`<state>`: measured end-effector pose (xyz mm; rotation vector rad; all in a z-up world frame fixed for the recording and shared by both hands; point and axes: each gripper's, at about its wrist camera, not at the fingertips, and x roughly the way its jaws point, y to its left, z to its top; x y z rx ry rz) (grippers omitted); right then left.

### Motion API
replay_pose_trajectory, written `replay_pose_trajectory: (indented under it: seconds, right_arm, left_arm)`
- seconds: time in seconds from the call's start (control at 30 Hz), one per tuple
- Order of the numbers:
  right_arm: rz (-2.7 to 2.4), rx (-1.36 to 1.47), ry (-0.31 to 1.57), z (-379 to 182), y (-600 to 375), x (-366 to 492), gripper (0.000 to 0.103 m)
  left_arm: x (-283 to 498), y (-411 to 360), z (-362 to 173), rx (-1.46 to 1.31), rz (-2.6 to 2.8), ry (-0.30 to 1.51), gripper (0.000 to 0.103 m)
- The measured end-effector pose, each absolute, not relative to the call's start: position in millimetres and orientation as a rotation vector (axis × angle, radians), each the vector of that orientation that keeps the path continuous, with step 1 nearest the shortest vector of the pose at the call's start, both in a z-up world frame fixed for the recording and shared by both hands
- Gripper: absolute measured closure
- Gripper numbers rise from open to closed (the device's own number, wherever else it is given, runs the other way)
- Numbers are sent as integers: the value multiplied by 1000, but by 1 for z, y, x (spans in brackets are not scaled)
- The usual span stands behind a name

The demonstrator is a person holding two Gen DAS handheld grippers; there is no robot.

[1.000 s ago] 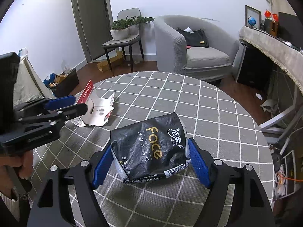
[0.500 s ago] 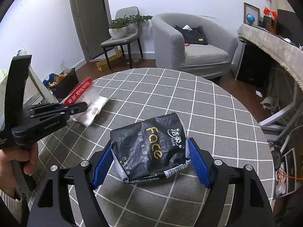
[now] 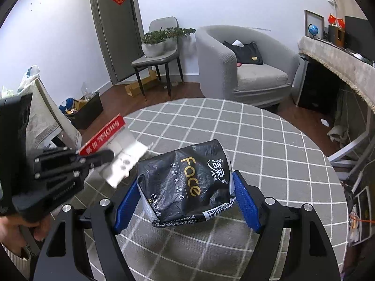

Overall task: Collect trash
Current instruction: 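Carry the white package and black tissue pack over the teal bin with both grippers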

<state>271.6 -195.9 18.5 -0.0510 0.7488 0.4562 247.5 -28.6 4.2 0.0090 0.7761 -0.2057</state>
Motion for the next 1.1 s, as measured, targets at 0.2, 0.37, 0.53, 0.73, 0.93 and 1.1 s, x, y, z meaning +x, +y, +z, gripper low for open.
replay_pose_trajectory:
  seconds: [0.2,0.37,0.53,0.73,0.93,1.1]
  right_arm:
    - [438,-29,721,26,-188,269,26]
    - [438,-27,727,21,-179,266,26]
    - [434,-29,724,21,-175,257,26]
    - [434,-26,727,16,-170,239,26]
    - [441,-19,717,14,-163,216,26]
    - [449,-5,704,15,-155,193,26]
  left_arm:
    - [236,-14,3,-6,-216,770,102]
    - [221,-4,6,-14,-231,747,102]
    - [203,7,8,-26,-224,732,102]
    - [176,17,8,-40,-210,726,102]
    - [148,24,7,-27,-196,724,102]
    - [123,29,8,-27,-174,714,102]
